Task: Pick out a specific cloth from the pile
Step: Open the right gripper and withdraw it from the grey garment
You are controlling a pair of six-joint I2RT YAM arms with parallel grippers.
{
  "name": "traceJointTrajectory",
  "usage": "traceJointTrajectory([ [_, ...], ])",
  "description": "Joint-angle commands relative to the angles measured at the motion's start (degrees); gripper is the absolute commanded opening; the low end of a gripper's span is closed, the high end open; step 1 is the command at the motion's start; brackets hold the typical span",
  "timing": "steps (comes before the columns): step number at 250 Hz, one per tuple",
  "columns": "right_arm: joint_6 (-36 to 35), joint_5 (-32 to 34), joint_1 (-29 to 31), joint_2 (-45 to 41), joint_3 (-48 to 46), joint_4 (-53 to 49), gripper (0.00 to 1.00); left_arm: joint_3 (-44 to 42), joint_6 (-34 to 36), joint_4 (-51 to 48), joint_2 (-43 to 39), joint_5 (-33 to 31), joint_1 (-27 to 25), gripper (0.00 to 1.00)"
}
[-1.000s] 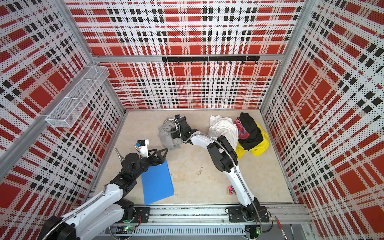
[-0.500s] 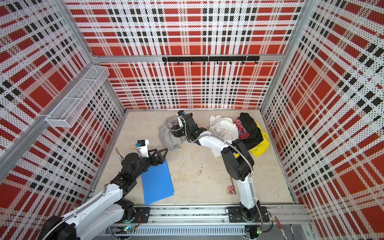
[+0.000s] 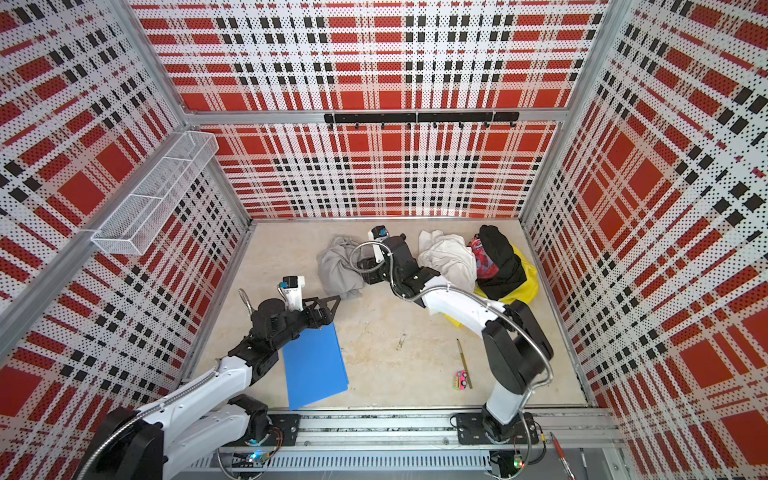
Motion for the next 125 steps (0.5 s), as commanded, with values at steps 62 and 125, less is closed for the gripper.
traceJointTrajectory([
  [62, -7.33, 5.49, -4.03, -29.24, -21.27, 1.47, 0.98, 5.19, 5.80, 0.43, -4.41, 0.45, -2.66, 0.99],
  [125, -7.62, 12.31, -7.01, -51.02, -30.40, -7.53, 1.00, 5.39, 7.65, -4.36, -7.97, -4.74, -1.77, 0.99],
])
